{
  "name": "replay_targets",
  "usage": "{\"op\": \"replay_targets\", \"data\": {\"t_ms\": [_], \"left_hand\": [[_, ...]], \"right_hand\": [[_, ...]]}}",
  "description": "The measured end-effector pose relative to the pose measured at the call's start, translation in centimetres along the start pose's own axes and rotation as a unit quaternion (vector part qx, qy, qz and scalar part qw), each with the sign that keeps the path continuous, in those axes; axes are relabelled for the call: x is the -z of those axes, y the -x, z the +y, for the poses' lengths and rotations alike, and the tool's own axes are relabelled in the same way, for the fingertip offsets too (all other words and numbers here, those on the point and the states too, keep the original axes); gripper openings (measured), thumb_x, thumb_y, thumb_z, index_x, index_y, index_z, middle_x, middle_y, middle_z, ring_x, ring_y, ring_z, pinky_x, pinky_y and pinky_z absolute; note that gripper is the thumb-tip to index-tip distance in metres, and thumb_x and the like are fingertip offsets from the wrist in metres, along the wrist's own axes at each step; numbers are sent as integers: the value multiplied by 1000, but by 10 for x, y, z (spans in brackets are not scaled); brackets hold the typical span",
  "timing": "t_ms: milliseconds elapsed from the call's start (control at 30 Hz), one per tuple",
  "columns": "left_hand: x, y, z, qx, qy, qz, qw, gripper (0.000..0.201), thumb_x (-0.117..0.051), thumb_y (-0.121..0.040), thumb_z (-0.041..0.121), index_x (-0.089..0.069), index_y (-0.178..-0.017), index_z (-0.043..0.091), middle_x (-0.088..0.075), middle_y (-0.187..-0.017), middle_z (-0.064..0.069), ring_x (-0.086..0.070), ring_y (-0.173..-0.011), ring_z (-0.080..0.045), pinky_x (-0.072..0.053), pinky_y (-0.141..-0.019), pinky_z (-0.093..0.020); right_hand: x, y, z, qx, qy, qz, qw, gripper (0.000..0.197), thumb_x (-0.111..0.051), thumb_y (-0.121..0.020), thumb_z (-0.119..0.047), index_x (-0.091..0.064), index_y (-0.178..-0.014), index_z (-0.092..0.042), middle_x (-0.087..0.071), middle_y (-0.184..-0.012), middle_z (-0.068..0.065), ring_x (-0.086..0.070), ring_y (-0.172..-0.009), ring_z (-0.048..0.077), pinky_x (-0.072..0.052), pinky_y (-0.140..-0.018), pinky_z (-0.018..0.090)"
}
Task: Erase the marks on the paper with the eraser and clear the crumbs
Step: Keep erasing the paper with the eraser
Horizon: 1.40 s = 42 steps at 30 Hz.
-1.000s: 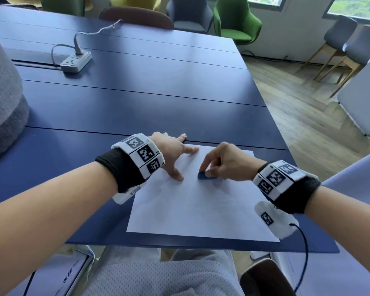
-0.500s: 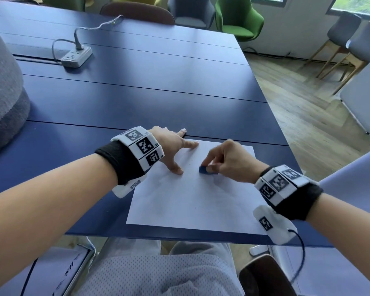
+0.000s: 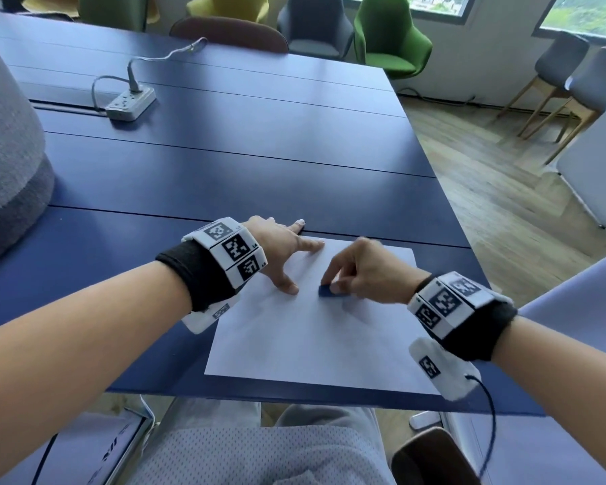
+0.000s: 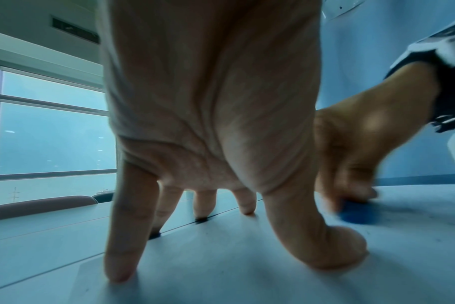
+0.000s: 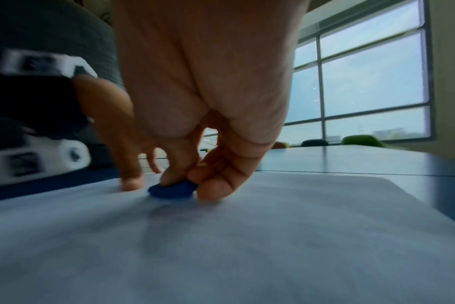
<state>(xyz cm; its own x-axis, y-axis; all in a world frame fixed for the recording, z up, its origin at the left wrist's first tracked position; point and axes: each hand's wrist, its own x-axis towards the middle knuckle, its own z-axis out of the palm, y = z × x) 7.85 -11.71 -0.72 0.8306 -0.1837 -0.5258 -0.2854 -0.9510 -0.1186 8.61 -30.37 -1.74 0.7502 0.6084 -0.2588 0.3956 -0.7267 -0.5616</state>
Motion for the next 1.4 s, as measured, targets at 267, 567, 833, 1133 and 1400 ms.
{"op": "replay_targets", "data": {"t_ms": [267, 567, 833, 1133, 1400], "left_hand": [[-1, -2, 0, 0, -4, 0, 1000, 102, -66, -77, 68, 2, -151, 52, 9, -164, 5, -17, -146, -41, -35, -104, -45], [-1, -2, 0, 3, -2, -3, 1000, 101, -65, -77, 68, 3, -150, 53, 9, -164, 6, -15, -147, -41, -35, -104, -45], [0, -2, 2, 4, -3, -3, 1000, 101, -65, -77, 69, 2, -150, 53, 9, -164, 7, -17, -147, -39, -34, -105, -44], [-1, -1, 1, 5, -10, 2, 1000, 100, -64, -77, 70, 2, -150, 54, 8, -164, 8, -20, -146, -37, -34, -105, -42], [1, 1, 2, 7, -19, 5, 1000, 99, -63, -78, 69, 2, -150, 53, 7, -164, 6, -27, -144, -36, -37, -102, -41]], "right_hand": [[-15, 22, -6, 14, -6, -42, 999, 14, -72, -79, -10, -77, -84, -22, -59, -60, -10, -49, -46, -2, -36, -48, 8], [-15, 23, -5, 8, -16, -47, 999, 13, -73, -79, -10, -77, -85, -20, -60, -61, -6, -49, -46, -1, -39, -49, 10], [-12, 19, -2, 4, -29, -5, 1000, 13, -72, -79, -8, -77, -85, -19, -61, -62, -5, -48, -46, 0, -41, -52, 14], [-16, 24, 1, 17, -30, 19, 999, 15, -72, -80, -8, -77, -85, -20, -65, -70, -3, -56, -62, 8, -45, -60, 15], [-15, 26, 4, 19, -27, 27, 999, 16, -73, -78, -8, -77, -82, -23, -66, -71, 2, -53, -58, 7, -41, -57, 17]]}}
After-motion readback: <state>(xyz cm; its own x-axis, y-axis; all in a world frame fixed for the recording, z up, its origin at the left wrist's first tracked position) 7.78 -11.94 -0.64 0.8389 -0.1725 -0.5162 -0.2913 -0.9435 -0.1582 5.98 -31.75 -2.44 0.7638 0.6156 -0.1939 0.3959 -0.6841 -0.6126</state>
